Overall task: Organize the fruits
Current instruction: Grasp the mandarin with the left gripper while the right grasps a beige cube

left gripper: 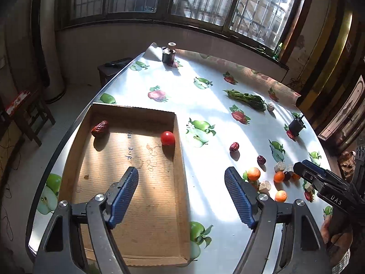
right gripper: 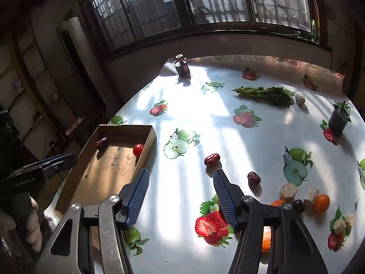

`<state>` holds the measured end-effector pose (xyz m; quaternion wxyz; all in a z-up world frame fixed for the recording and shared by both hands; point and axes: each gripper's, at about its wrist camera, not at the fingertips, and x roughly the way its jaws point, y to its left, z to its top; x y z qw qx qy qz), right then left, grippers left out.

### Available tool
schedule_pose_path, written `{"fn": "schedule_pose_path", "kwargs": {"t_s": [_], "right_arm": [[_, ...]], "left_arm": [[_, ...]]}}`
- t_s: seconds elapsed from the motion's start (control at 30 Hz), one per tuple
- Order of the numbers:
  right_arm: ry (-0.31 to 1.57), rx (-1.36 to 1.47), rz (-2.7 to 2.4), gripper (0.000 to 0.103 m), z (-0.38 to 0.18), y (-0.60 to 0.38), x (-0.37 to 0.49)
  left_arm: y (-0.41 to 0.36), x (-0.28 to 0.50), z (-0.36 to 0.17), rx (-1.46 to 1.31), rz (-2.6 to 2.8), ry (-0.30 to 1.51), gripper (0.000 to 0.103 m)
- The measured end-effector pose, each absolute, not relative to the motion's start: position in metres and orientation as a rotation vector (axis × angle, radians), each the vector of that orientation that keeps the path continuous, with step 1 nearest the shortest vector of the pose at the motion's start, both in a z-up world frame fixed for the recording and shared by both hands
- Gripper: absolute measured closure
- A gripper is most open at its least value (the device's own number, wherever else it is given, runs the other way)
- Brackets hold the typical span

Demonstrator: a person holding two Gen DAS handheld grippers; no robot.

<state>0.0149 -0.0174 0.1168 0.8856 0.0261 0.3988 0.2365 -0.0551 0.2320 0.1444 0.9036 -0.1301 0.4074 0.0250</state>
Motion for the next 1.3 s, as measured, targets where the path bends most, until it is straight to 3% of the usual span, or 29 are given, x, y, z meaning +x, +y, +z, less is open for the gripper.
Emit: {"fn": "schedule_pose_path", "kwargs": {"t_s": [0.33, 0.37, 0.47, 0.5, 1.0, 1.3], "right_arm": [[0.890, 0.175, 0.200, 0.040, 0.083, -0.211, -0.007], [0.895, 0.193, 0.180, 0.040, 0.079, -0.223, -0.006], [0.911, 0.239, 0.165, 0.040, 0.068, -0.241, 0.007], [0.915, 0.248, 0.163, 0.040, 0.064, -0.244, 0.013], [0.958, 0.206, 0.178, 0.045, 0.013, -0.230, 0.045], [0.939, 0.179, 0.146, 0.071, 0.012, -0.230, 0.044]], "left_arm": [[0.096, -0.037, 0.091, -0.190, -0.139, 0.958, 0.026], [0.087, -0.034, 0.085, -0.190, -0.152, 0.964, 0.032], [0.063, -0.024, 0.067, -0.187, -0.181, 1.013, 0.065], [0.056, -0.023, 0.061, -0.186, -0.190, 1.027, 0.072], [-0.011, 0.003, 0.038, 0.005, -0.247, 0.958, 0.072], [-0.037, 0.005, 0.020, 0.047, -0.326, 1.012, 0.070]]}}
